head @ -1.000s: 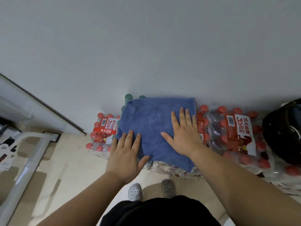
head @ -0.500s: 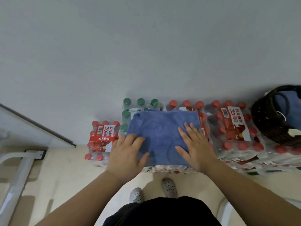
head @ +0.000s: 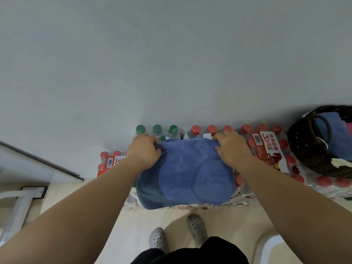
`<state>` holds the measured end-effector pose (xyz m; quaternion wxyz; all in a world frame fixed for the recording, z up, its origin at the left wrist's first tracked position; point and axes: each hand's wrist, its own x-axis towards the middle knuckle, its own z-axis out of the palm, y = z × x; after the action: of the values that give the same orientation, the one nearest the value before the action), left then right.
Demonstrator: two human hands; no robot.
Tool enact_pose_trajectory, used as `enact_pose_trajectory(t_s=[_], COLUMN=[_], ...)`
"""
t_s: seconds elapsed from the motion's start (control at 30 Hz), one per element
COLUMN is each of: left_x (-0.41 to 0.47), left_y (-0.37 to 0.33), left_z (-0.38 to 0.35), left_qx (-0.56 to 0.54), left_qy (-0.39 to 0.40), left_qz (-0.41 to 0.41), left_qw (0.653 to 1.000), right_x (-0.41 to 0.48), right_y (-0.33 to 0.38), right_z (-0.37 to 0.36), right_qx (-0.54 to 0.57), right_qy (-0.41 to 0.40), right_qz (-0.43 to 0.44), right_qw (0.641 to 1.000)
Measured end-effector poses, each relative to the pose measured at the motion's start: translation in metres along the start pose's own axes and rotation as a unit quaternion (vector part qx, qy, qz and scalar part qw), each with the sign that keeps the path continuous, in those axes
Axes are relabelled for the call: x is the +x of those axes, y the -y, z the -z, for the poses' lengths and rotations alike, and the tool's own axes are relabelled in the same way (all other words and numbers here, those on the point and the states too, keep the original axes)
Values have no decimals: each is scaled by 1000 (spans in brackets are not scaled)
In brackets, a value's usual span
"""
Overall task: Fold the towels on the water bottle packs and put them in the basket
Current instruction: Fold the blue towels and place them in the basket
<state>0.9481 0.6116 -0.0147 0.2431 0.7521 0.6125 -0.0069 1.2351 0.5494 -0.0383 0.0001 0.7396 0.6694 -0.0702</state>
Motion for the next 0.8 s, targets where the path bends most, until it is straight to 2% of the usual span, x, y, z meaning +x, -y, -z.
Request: enact_pose_trajectory(t_s=[0.17,0.3,0.43,0.53,0.8], left_x=[-15,-30,-55,-79,-157], left_y=[3,15,23,24,17], left_z=[8,25,41,49,50], left_qx=[-100,-141,-226,-184,-32], left_qy=[3,23,88,70,-42], left_qz=[-42,-94,-206,-252,-281], left_qw=[994,985,948,948,958], right_x=[-20,-56,-97,-127,-196], right_y=[0,0,0,-1,-25], right_z=[5,24,53,70,91], right_qx=[48,150,212,256,298], right_qy=[-28,2,-27,-42,26], right_qz=[8,-18,-1,23,95], right_qw=[998,989,977,965,950])
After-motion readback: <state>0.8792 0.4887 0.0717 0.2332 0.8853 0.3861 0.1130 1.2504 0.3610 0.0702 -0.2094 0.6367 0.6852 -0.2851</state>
